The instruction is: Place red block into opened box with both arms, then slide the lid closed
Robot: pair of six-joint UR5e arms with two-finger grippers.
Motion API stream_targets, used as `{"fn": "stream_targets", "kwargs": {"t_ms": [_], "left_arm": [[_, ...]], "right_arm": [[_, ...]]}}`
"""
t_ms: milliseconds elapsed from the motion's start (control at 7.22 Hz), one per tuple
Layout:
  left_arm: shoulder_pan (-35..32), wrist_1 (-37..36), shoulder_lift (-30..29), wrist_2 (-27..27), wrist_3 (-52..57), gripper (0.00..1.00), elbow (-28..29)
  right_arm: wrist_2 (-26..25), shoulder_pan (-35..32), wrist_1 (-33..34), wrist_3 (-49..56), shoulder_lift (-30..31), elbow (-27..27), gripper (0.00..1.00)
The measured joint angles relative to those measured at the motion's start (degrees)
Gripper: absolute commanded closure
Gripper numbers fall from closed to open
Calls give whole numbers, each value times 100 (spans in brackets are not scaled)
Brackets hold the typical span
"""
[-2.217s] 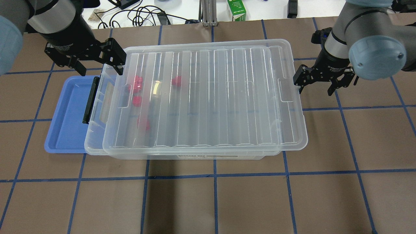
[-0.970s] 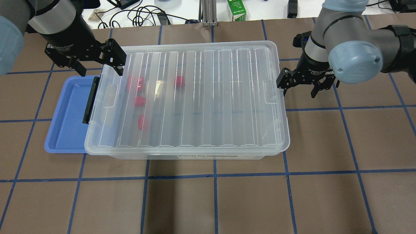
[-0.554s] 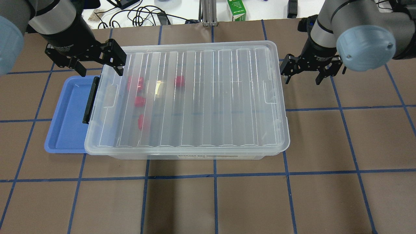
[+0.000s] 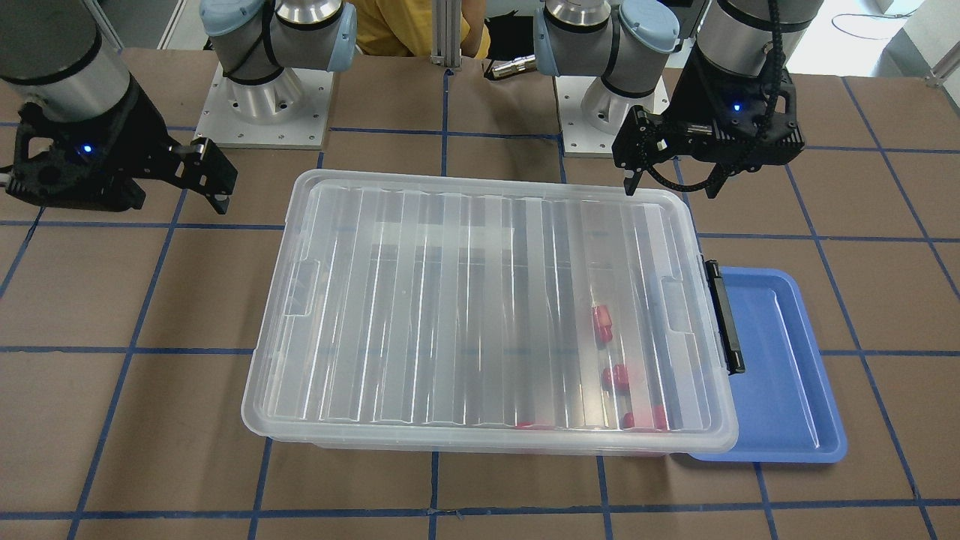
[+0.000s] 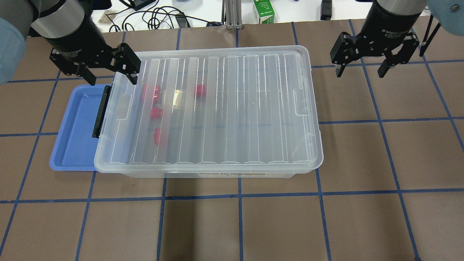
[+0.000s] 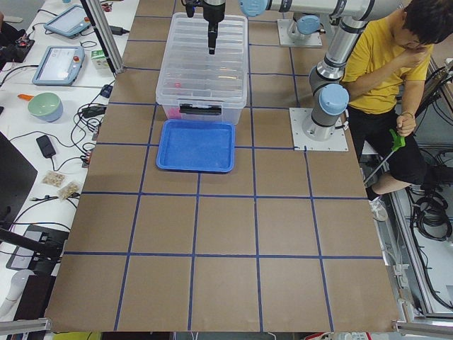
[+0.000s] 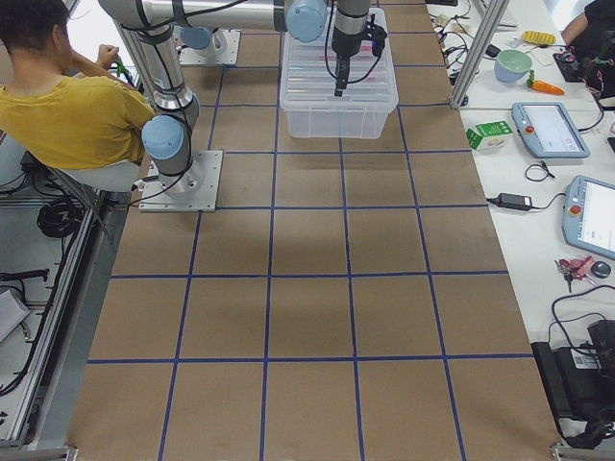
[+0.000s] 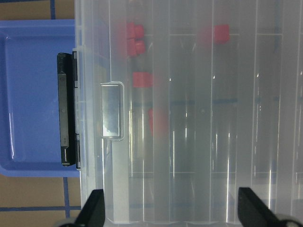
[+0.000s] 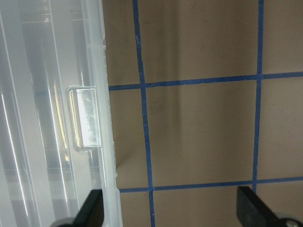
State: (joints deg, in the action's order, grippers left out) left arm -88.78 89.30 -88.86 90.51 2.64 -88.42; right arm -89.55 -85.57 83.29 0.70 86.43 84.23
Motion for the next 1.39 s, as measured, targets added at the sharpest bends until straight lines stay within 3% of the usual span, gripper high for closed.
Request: {"fn": "stream_targets", "kwargs": {"t_ms": [1386], "left_arm": [[-9, -14, -16, 57, 264, 0, 41]], "right_arm": [[-80, -375, -155, -248, 9, 72, 0]]}}
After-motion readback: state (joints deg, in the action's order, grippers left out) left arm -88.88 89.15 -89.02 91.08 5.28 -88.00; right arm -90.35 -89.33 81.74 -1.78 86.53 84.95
